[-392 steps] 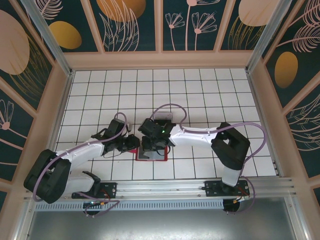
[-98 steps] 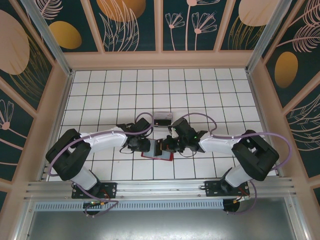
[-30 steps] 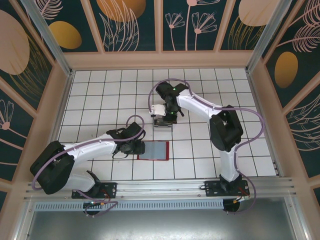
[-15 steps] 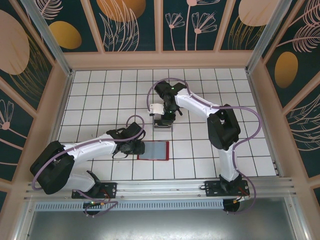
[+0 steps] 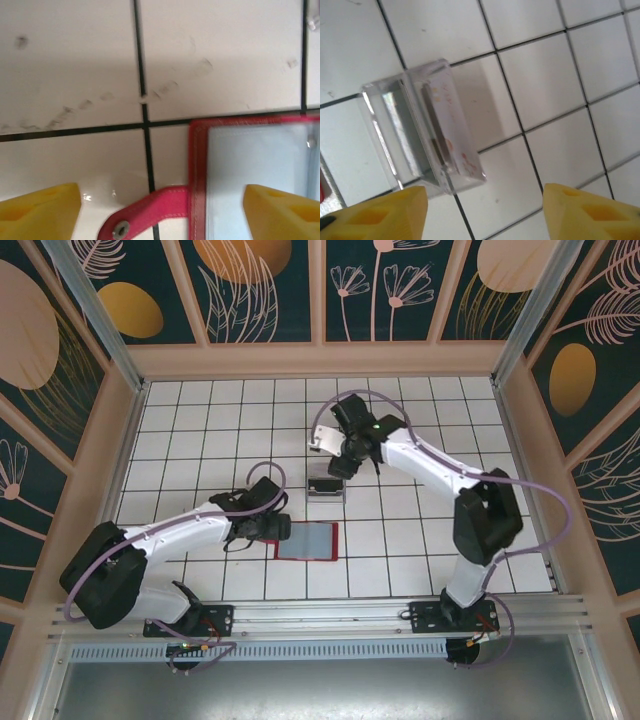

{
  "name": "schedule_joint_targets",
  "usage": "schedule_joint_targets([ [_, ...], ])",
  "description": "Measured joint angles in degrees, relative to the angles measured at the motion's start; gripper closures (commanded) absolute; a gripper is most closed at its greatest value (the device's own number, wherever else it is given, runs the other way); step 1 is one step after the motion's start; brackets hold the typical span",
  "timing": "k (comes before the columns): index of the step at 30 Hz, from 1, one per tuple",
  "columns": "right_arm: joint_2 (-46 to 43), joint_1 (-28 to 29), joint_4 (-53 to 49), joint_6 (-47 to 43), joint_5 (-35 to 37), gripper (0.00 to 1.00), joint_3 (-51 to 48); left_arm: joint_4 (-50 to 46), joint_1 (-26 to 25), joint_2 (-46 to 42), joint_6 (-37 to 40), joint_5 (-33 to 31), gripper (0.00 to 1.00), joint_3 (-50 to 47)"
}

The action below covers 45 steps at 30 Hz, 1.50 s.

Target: Take the credit cards out of the card holder

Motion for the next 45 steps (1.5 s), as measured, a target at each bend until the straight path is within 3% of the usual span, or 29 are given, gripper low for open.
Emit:
schedule_joint_targets([
  [2,-3.61,-1.29,3.32,2.93,0.52,0.01,-4.31,-0.33,1.62,0.00,1.14,-1.57,0.02,0.83],
  [9,-14.78,-7.96,14.69,14.29,1.90,0.01,-19.15,0.74,8.37,0.00,5.42,-9.81,0.05,2.84],
  [15,-23.89,-19.23,28.00,25.64,1.53,0.01,-34.18,6.99,16.98,-0.17,10.21,-15.52,0.07,2.56],
  [20,-26.69,-29.11,41.99,33.75,1.42,0.01,-45.13,16.02,22.71,-1.49,13.53,-21.68,0.04,0.44],
  [26,-23.06,-34.32,60.76,39.26,2.99,0.01,-54.93,33.35,26.18,-2.47,20.74,-26.36,0.02,-7.56],
  [35,-12.81,-36.04,85.57,41.97,4.20,0.01,-61.72,66.86,37.31,-2.86,29.03,-20.52,0.02,-23.26],
  [41,-11.89,-38.49,97.79,43.01,1.88,0.01,-66.31,85.00,40.44,1.97,30.73,-13.25,0.01,-26.95],
  [45,-11.23,-38.49,100.21,43.63,1.07,0.01,-67.34,94.36,40.89,6.58,31.63,-9.03,0.01,-28.28],
])
